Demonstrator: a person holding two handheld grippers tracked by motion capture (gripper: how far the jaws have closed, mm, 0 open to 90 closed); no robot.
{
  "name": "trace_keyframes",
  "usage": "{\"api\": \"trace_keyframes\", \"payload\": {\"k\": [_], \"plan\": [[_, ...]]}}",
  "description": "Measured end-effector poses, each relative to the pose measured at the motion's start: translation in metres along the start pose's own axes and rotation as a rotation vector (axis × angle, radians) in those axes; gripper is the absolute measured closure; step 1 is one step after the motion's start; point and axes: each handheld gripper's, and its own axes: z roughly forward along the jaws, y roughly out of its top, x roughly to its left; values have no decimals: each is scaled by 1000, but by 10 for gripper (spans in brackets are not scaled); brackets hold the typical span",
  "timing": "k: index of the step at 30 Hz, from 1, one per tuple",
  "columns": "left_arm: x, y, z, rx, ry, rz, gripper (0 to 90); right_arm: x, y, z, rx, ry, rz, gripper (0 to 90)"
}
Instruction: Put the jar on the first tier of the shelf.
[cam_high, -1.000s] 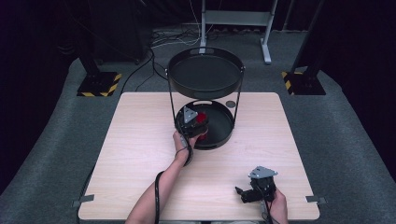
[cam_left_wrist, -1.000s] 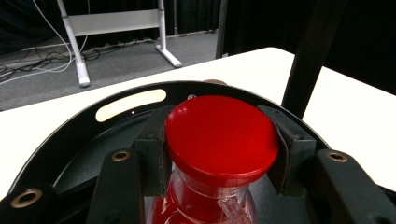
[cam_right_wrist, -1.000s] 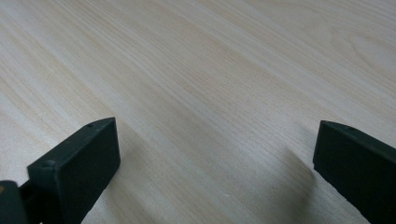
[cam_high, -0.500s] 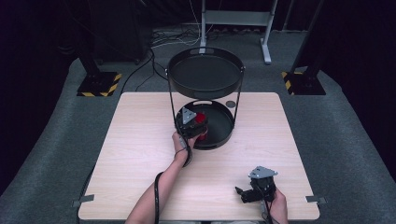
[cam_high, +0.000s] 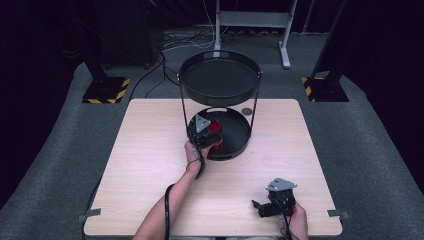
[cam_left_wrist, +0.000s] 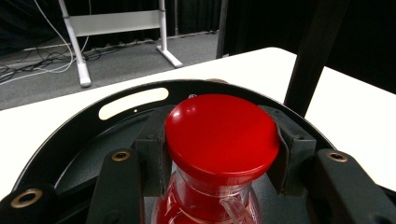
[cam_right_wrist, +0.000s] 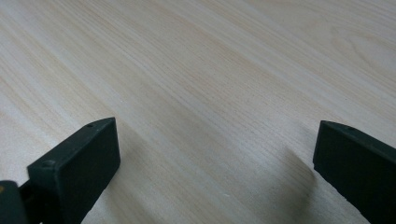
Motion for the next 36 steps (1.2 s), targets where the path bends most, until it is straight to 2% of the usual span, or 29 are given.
{"api": "trace_keyframes", "payload": {"k": [6,9,12,13,15,21,28,36], "plan": [[0,1,0,18,2,0,463,0,0,0,0,0,0,0],[0,3,-1,42,-3,-8,306,0,0,0,1,1,1,0],[1,7,-4,74,-34,-29,190,0,0,0,0,0,-1,0],[1,8,-6,88,-34,-22,154,0,0,0,0,0,-1,0],[1,11,-8,131,-63,-17,94,0,0,0,0,0,-1,0],[1,16,-24,198,-104,15,0,0,0,0,0,0,-1,0],[4,14,-55,207,-104,61,0,0,0,0,1,1,1,0],[6,7,-96,213,-77,118,0,0,0,0,1,1,2,0]]}}
